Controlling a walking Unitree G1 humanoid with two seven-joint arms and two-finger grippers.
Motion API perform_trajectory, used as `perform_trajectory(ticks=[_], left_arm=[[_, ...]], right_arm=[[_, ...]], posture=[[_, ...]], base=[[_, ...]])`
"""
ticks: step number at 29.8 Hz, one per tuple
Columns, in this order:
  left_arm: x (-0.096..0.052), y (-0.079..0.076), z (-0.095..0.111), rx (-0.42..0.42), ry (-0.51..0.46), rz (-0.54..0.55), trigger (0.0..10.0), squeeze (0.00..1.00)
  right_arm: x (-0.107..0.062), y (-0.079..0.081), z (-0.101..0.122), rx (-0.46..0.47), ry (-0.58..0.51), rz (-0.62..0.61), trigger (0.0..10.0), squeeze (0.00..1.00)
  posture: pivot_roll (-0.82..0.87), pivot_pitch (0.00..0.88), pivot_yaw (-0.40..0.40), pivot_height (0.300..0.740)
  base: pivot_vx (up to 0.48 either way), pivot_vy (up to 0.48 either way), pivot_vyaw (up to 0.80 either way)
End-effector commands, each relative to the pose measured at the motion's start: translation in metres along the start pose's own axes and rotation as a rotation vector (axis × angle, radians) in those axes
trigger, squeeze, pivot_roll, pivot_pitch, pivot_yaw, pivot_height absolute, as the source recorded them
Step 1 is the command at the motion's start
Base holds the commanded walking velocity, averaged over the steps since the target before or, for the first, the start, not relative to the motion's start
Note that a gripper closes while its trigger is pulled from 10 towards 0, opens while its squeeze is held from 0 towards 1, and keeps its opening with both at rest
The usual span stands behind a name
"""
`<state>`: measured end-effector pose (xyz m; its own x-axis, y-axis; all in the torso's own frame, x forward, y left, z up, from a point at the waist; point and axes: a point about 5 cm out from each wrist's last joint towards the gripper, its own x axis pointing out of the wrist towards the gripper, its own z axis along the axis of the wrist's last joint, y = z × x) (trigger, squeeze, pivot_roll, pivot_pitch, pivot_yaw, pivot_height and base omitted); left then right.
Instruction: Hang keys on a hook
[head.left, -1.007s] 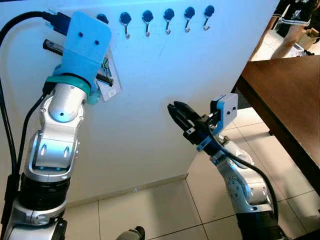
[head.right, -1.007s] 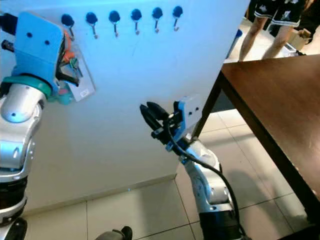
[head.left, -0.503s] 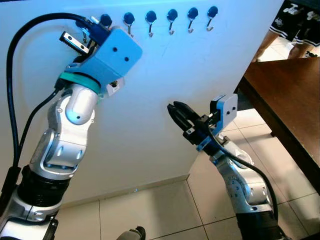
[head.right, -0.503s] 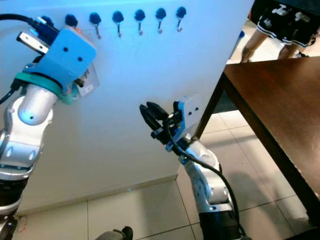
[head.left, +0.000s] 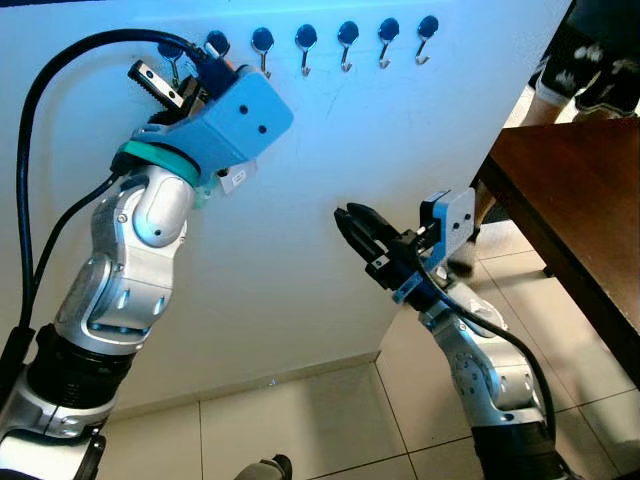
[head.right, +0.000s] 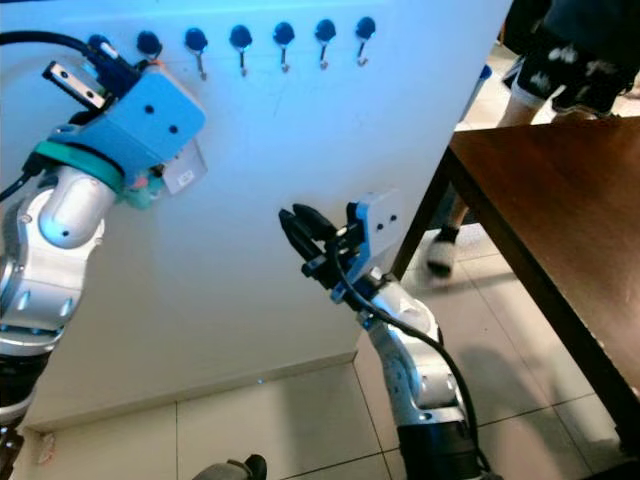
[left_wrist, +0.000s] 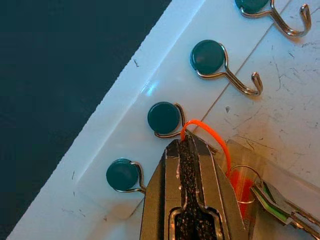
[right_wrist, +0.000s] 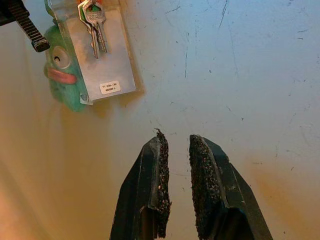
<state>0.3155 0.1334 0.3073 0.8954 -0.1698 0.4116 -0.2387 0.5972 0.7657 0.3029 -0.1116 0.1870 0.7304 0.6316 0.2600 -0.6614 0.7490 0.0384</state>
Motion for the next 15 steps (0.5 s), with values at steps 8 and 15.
perform_trajectory(ticks=[8, 15], left_arm=[[-0.012, -0.015, -0.003, 0.065, -0.040, -0.157, 10.0, 0.00], [-0.016, -0.023, -0.006, -0.036, -0.008, -0.218, 10.0, 0.00]], right_arm=[[-0.003, 0.000, -0.003, 0.024, 0.009, -0.007, 10.0, 0.00], [-0.002, -0.001, -0.003, 0.023, 0.011, -0.006, 10.0, 0.00]], posture=[[0.12, 0.000, 0.085, 0.740], [0.12, 0.000, 0.083, 0.740]], base=[[0.000, 0.000, 0.00], [0.000, 0.000, 0.00]])
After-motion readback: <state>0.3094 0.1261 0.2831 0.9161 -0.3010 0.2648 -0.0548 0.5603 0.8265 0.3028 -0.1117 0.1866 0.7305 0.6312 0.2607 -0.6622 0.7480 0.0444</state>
